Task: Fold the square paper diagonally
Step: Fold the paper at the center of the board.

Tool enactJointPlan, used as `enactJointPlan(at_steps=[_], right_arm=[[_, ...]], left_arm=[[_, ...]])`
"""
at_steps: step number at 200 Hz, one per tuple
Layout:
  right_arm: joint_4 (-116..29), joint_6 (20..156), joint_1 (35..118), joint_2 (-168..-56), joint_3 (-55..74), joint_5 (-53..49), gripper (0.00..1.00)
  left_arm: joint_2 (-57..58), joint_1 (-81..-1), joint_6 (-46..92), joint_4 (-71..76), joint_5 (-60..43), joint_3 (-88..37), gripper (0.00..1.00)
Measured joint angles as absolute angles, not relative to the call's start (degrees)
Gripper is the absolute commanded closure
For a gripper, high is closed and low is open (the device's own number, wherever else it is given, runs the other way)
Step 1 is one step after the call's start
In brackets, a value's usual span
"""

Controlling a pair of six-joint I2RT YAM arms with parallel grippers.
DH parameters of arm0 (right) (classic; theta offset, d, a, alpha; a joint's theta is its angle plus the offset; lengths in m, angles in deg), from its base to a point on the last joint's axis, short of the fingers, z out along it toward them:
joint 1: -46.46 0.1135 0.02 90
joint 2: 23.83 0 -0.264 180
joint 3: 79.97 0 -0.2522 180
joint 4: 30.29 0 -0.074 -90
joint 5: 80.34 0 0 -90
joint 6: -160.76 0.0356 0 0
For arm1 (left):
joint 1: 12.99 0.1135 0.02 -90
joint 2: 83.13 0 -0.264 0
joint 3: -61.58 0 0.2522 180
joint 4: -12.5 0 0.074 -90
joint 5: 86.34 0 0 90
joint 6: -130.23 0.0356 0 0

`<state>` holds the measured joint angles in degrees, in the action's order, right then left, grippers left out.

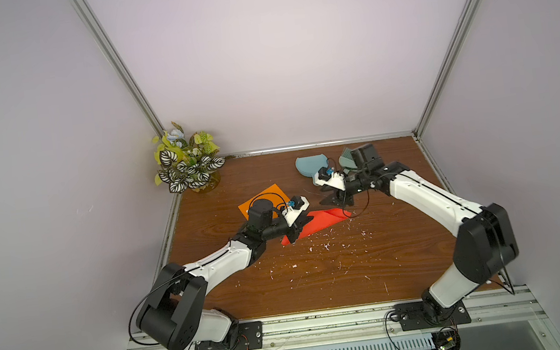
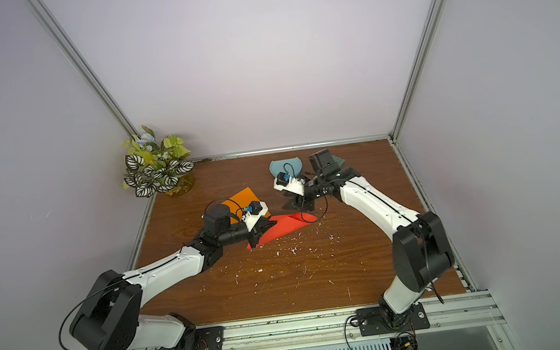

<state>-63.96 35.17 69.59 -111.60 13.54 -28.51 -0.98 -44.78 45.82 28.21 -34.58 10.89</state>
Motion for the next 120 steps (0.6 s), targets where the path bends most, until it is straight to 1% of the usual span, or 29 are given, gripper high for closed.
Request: enactJointPlan(at_steps=[27,44,67,92,120], right_arm=[[-49.7,50.4,62.8,-99.6,24.9,-23.0,0.29],[-42.8,60.4,58.6,-95.3,31.3,-20.2,0.30],[-37.7,71.9,52.8,-93.9,38.3,-18.9,0.30],[-36.3,81.0,47.6,-93.6,44.8,-18.9,0.31],[-35.6,86.4,46.3,-92.3,48.5,-19.8,0.32]], left_arm=[[6.7,-44.9,34.2,30.3,-34.6,7.0,1.00],[12.4,-45.4,28.0,31.6,-34.6,3.3,0.99],[19.3,-48.3,22.8,32.8,-35.0,-2.2,0.99],[27.3,-52.1,18.2,33.4,-36.1,-10.9,1.00],[33.2,-53.6,14.6,34.5,-36.3,-16.1,0.99]])
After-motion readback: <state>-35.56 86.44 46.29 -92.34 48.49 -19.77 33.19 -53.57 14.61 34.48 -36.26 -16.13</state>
